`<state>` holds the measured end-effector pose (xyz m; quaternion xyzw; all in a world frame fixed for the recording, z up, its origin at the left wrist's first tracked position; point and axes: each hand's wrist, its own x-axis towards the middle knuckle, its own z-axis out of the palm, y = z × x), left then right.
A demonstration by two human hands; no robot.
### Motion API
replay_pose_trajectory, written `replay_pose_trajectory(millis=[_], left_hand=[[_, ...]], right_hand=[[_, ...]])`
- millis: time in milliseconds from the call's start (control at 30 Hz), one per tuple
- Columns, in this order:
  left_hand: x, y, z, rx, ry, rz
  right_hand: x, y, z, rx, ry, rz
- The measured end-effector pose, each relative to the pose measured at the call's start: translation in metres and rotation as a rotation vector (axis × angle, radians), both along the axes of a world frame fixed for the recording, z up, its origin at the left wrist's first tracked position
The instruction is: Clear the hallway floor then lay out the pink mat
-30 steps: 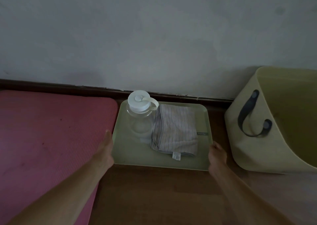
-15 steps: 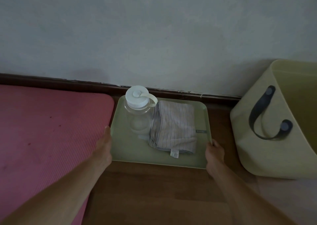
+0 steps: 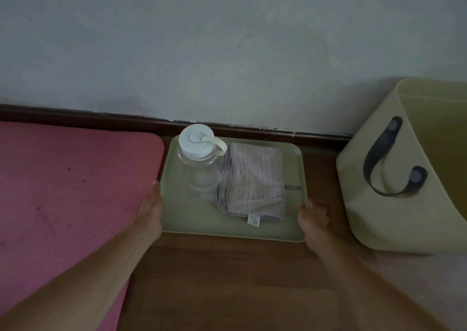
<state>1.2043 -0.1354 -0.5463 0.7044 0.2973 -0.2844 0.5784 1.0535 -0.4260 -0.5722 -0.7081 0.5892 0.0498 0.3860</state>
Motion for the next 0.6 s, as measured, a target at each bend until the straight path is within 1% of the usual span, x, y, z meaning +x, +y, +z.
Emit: replay_pose_trajectory(millis=[167,267,367,467,600], left_hand=[[-0.002,-0.001,0.007,0.001,-0.027,-0.059],[-0.003,-0.001,0.012,0.036,-0.061,-0.071],[-0.003,-0.003,0.019,0.032,-0.072,-0.092],[-0.006,-0.007,0.035,-0.027,-0.067,-0.105],[-0.019,-0.008,0.074,-0.037,-0.066,-0.095]], right_hand=[[0.007,0.006,0.010,-0.041,0.146,0.101],[0.012,0.010,0.019,-0.053,0.132,0.098],[0.016,0.011,0.030,-0.067,0.073,0.105],[0.021,0.015,0.047,-0.052,-0.053,0.130],[0.020,0.036,0.088,0.132,-0.295,0.046]])
